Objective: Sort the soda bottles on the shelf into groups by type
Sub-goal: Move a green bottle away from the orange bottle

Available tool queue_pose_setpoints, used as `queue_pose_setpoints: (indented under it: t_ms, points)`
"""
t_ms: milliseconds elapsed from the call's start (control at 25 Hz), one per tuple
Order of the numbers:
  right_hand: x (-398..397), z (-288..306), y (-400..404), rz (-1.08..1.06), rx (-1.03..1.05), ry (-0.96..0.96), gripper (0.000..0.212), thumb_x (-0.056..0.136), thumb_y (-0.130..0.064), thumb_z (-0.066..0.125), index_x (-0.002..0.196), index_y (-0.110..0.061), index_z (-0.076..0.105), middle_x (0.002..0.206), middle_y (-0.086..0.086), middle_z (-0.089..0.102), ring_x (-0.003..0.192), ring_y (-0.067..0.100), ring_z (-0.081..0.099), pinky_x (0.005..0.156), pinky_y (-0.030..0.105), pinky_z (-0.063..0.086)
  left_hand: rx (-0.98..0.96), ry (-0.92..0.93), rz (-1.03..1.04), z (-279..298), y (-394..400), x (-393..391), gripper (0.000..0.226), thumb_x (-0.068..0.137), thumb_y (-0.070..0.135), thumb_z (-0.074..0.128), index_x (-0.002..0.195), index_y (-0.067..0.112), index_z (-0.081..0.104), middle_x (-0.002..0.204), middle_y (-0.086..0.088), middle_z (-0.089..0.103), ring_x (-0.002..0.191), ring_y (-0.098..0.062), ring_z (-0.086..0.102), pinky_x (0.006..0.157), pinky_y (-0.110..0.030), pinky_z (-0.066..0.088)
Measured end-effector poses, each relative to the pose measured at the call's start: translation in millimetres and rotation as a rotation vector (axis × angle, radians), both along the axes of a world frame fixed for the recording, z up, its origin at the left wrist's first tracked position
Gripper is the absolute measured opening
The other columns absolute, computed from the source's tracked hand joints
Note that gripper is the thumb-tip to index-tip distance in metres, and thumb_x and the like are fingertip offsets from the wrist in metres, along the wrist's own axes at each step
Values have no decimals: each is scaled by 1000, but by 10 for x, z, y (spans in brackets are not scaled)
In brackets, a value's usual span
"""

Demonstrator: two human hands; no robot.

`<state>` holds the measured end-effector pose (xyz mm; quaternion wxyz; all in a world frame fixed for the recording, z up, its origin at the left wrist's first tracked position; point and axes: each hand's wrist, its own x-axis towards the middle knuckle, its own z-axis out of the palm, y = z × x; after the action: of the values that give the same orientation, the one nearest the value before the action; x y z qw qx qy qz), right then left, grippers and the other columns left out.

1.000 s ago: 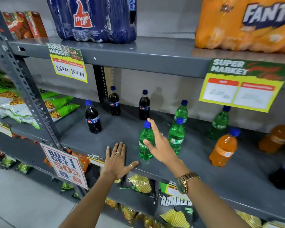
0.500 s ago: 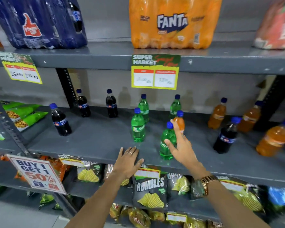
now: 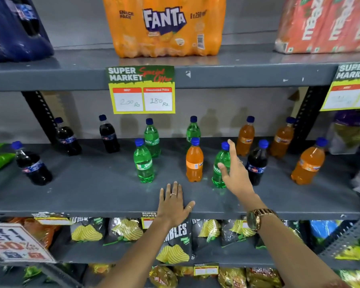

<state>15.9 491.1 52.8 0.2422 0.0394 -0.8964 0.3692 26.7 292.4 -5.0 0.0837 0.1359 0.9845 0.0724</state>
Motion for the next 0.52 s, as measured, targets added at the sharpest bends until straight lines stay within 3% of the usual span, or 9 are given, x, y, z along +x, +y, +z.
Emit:
queue_pose_setpoints:
  t_ms: [80, 240, 360, 440, 520]
  points:
    - [-80, 0, 38, -22, -9, -20, 74, 92, -14, 49, 143, -31, -2, 109, 17, 55, 93, 32, 53, 75, 36, 36, -19, -49, 7, 2, 31, -29, 77, 95, 55, 22, 147, 5, -6, 158, -12, -11, 145, -30, -13, 118, -47, -8]
    - [-174, -11, 71, -35, 7, -17, 72, 93, -16, 47, 143, -29, -4, 87, 10, 47, 79, 29, 52, 69, 35, 37, -41, -134, -8, 22, 21, -94, 80, 94, 56, 22, 146, 6, -11, 157, -11, -18, 143, -29, -19, 118, -48, -10]
    - [-211, -26, 57, -32, -7, -21, 74, 93, -14, 48, 143, -28, -4, 86, 11, 46, 80, 27, 50, 73, 40, 41, -49, -166, -28, 48, 10, -125, 80, 94, 57, 22, 146, 6, -13, 156, -11, -21, 143, -29, -21, 117, -48, -11]
    - [-246, -25, 56, -33, -29, -59, 77, 92, -15, 49, 142, -31, -8, 94, 19, 53, 88, 34, 53, 82, 46, 42, -50, -186, -35, 56, 8, -132, 80, 94, 57, 22, 146, 7, -14, 156, -10, -23, 142, -28, -22, 117, -47, -12]
    - [-233, -5, 65, -37, -44, -58, 78, 91, -26, 49, 141, -34, -11, 120, 26, 51, 100, 43, 51, 95, 52, 40, -51, -199, -34, 58, 8, -130, 80, 94, 57, 21, 146, 7, -14, 155, -10, -23, 142, -28, -23, 117, -47, -13]
